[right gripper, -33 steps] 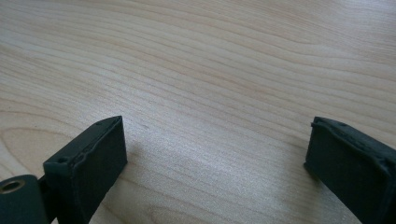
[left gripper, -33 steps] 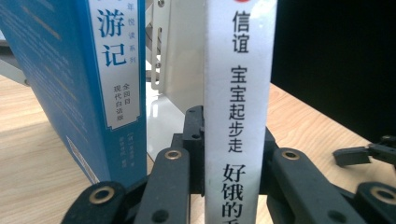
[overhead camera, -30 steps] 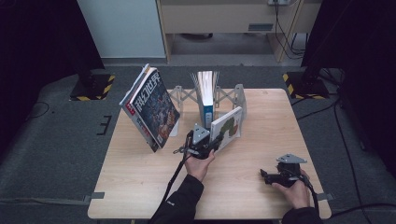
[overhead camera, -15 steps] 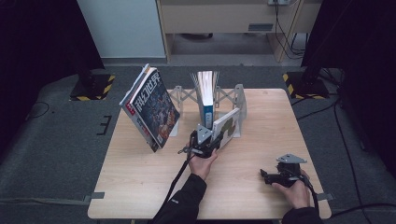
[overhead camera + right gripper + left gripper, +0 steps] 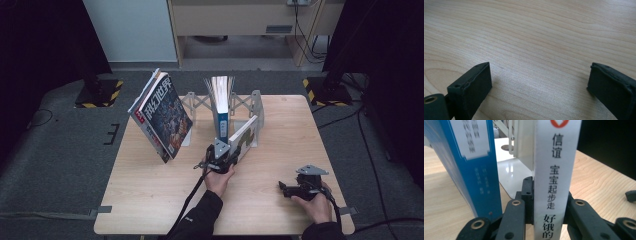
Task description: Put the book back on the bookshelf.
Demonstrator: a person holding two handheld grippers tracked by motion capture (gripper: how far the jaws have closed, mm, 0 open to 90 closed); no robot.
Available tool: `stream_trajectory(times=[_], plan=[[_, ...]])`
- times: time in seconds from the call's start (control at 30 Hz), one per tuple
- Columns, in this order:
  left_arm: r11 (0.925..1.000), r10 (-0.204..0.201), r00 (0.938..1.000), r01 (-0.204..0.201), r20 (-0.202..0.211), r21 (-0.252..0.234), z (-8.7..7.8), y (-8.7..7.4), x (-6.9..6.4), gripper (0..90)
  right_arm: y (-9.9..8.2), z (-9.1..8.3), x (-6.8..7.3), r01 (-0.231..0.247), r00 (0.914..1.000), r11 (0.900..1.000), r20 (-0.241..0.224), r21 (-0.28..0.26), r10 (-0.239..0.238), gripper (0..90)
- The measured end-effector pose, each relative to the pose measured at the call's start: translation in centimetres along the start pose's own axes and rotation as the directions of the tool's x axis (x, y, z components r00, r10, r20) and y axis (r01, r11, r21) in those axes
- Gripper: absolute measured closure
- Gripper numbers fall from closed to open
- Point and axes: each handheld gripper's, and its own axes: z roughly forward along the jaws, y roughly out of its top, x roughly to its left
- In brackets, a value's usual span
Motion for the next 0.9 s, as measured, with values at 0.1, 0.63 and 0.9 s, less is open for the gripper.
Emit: stream_trajectory(times=[0.1,0.63,0.9], plan=[[1.0000,0.003,1.0000,-0.003,0.001,0.010,0.2,-0.4,-0.1,74.0,0.0,0.0,0.0,0.001,1.0000,1.0000,0.000,0.000,-0.001,5.5],[0.9984,-0.008,1.0000,0.008,-0.004,0.057,1.2,-2.1,0.0,73.8,0.0,0.0,0.0,0.000,1.0000,1.0000,0.000,0.000,0.000,5.5],[0.9991,0.009,0.9999,-0.009,-0.013,0.041,1.7,-2.2,-0.5,72.7,0.0,0.0,0.0,0.004,1.0000,1.0000,-0.002,0.002,-0.004,5.3]])
